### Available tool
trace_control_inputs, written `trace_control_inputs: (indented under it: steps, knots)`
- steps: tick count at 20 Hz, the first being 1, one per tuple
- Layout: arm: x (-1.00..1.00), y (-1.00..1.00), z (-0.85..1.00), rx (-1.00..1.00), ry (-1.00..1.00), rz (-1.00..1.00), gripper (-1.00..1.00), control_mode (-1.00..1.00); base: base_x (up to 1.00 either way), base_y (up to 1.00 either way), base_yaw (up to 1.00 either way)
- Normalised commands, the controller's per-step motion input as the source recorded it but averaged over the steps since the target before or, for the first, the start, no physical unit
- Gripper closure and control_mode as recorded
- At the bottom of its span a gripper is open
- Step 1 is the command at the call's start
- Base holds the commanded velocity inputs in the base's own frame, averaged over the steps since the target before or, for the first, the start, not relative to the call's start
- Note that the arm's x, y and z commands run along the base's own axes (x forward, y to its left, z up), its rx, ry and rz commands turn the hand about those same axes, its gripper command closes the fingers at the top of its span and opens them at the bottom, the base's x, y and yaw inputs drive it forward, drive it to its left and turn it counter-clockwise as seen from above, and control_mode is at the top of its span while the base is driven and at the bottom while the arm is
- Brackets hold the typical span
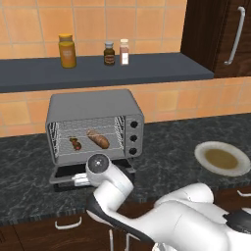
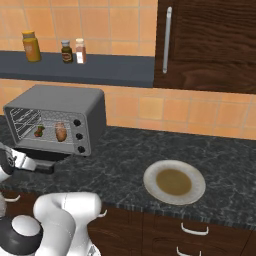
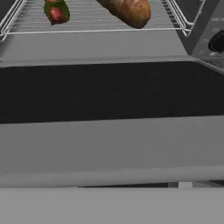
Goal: Pick up the kebab skewer and baguette bread, and place them inside the toaster oven. Close the toaster oven door and start by setting the timer.
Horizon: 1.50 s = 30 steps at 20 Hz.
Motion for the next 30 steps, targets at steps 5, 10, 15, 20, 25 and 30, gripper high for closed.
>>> trace_control_inputs:
  steps: [5,10,15,20,25,30]
  knots:
    - [0.88,-0.29,0.31,0.05,-0.05,0.03,-1.00,-1.00,0.00,0.00,0.00]
    - [0.93,-0.42,0.28,0.04,0.00,0.03,-1.00,-1.00,0.00,0.00,0.00]
    - [0.80,-0.41,0.28,0.04,0.00,0.04,-1.00,-1.00,0.00,0.00,0.00]
    - [0.72,-0.42,0.29,0.05,0.00,0.04,-1.00,-1.00,0.00,0.00,0.00]
    - [0.51,-0.26,0.45,0.06,0.00,0.04,-1.00,-1.00,0.00,0.00,0.00]
    - [0.04,-0.04,0.39,0.07,0.00,0.02,-1.00,-1.00,0.00,0.00,0.00]
